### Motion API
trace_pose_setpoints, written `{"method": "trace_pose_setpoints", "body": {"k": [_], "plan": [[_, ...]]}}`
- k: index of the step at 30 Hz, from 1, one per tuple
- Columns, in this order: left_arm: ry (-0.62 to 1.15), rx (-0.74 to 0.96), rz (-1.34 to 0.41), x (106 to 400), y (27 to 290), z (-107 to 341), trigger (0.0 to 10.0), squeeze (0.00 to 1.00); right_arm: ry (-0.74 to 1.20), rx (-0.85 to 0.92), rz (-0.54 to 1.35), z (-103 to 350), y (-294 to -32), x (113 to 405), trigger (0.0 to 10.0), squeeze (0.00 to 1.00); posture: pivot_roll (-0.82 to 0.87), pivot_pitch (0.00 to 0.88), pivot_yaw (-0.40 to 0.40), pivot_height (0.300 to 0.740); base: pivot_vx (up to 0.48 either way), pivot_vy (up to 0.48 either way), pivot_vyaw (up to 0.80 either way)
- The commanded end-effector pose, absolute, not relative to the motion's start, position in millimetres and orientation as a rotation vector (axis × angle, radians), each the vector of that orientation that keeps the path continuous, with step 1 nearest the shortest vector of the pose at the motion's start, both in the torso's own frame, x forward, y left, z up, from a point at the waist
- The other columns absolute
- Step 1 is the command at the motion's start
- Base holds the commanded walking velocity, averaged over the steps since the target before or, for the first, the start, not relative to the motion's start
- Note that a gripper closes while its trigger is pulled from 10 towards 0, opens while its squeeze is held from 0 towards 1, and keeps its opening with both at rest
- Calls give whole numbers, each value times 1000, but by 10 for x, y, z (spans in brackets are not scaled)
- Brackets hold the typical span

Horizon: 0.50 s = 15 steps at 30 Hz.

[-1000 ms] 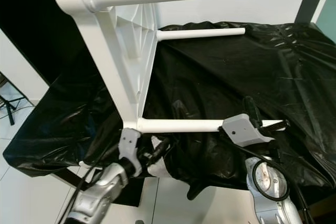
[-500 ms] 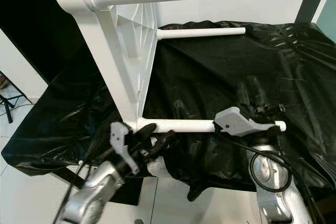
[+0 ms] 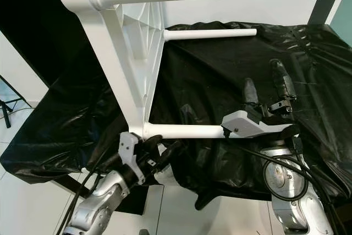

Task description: Building children table

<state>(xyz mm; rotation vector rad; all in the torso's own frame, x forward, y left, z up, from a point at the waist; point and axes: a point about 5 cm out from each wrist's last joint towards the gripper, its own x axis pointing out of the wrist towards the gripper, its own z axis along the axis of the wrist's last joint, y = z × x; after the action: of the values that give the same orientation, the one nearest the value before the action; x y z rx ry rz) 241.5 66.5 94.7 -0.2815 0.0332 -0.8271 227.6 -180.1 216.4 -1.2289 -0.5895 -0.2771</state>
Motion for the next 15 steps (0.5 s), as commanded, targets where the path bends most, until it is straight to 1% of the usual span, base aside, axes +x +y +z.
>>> {"method": "trace_pose_setpoints", "body": {"k": [1,6,15], "plan": [[43,-258,-813,2431,680,905,10000,0,-617,-1228,-302,2242,-1803,2276,10000,0,65,0,67,740,0,0,0],[23,-245,-817,2506,623,912,10000,0,-673,-1249,-311,2378,-1790,2324,10000,0,59,0,69,740,0,0,0],[23,-225,-817,2528,649,871,10000,0,-745,-1265,-328,2581,-1749,2358,10000,0,65,0,64,740,0,0,0]]}}
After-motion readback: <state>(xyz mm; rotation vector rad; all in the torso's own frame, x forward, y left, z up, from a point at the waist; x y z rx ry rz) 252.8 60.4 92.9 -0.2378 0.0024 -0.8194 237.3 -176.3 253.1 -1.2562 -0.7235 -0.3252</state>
